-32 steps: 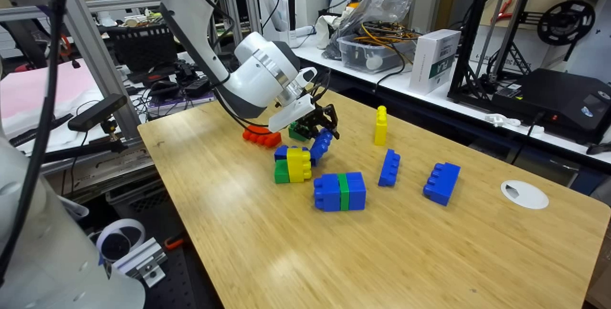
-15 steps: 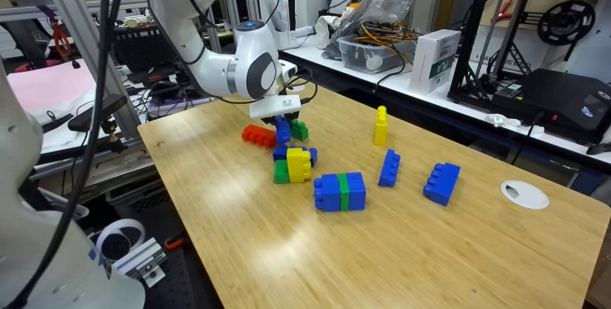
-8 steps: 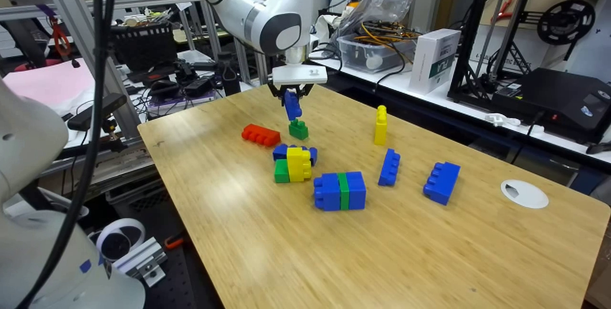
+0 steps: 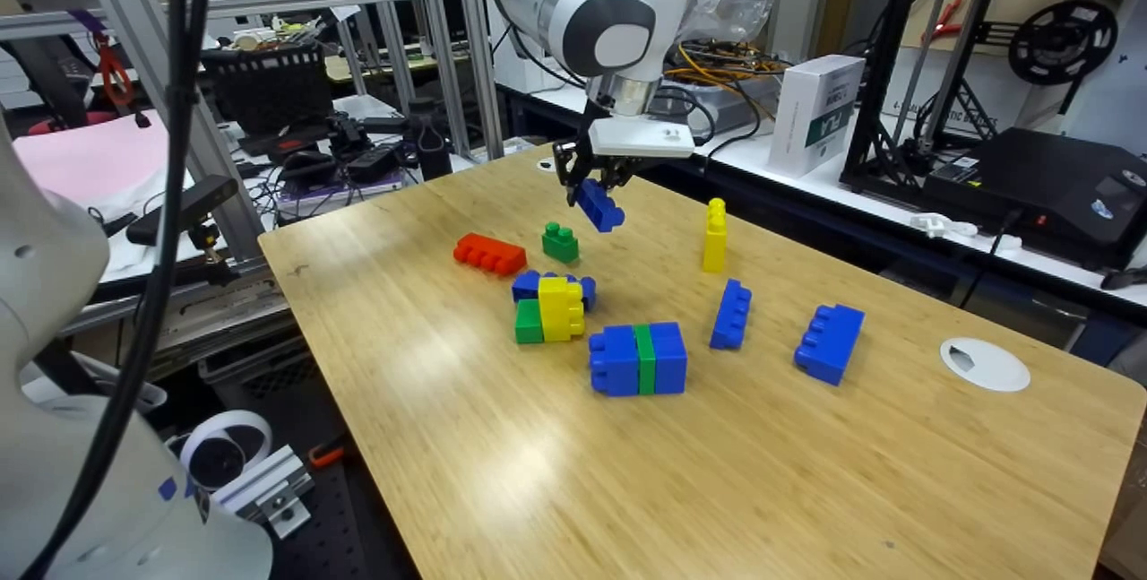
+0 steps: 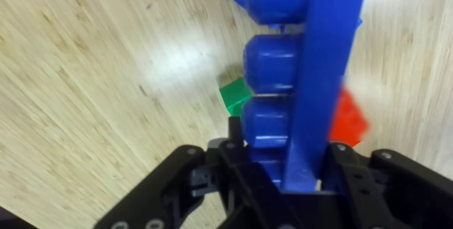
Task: Put the stack of blocks upright
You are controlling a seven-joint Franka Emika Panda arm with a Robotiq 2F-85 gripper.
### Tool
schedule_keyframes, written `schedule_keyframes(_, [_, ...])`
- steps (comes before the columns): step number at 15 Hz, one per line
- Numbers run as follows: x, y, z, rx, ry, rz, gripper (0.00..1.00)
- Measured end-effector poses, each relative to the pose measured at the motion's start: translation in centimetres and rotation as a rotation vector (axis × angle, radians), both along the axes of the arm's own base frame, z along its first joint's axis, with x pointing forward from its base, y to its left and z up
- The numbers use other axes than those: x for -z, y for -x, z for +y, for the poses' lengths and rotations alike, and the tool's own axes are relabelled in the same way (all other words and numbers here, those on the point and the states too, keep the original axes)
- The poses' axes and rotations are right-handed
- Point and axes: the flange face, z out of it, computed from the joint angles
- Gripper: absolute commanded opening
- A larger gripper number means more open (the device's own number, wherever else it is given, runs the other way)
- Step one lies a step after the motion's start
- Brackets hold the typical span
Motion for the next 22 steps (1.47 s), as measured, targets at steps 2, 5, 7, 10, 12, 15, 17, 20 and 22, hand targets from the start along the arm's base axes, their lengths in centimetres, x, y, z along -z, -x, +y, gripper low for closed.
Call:
schedule_keyframes(2, [0.6,-1.4,-1.2,-0.027,0.014,0.007,0.18])
schedule_keyframes(5, [1.7,-3.2,-1.6,-0.055,0.027,0.014,0.18])
schedule_keyframes(7, [3.0,-4.2,-1.3,-0.063,0.033,0.019,0.18])
schedule_keyframes(10, [5.3,-5.0,-0.6,-0.074,0.040,0.037,0.18])
schedule_keyframes(12, [6.6,-5.2,-0.2,-0.081,0.043,0.049,0.18])
schedule_keyframes(15, [7.8,-5.3,0.3,-0.093,0.057,0.049,0.18])
schedule_keyframes(17, [8.0,-5.4,0.7,-0.107,0.076,0.029,0.18])
schedule_keyframes(20, [8.9,-5.3,1.3,-0.130,0.109,-0.008,0.18])
schedule_keyframes(22, [9.6,-5.0,1.6,-0.141,0.124,-0.028,0.18])
